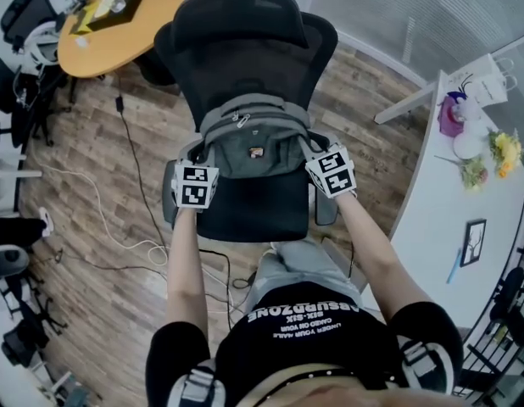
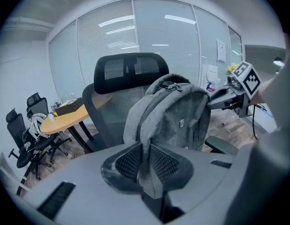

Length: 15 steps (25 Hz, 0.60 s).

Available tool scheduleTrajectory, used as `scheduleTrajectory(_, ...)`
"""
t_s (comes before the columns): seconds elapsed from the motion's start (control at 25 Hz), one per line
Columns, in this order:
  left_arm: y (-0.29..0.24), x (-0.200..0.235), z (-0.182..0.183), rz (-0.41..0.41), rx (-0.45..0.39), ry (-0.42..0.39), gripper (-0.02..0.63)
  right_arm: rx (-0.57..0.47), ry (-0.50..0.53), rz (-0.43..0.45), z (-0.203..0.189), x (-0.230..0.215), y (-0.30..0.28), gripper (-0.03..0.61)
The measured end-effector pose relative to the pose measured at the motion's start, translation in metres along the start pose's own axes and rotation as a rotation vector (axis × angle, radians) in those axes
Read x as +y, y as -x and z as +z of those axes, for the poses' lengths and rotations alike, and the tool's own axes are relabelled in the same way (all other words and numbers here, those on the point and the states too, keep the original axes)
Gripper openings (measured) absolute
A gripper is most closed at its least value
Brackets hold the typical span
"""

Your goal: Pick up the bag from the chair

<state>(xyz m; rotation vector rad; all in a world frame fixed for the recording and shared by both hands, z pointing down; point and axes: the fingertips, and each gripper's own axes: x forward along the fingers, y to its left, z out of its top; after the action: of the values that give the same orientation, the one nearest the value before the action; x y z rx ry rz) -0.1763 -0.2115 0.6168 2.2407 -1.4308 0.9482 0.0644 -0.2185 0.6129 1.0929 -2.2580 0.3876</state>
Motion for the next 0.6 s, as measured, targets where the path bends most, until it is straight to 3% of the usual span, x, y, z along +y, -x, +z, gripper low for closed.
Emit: scheduleTrajectory(0.6,0.119,-0.013,0.028,0.068,-0.154,-0.003,0.058,-0.171,0.031,-0.019,0.053,0.048,0.093,0.066)
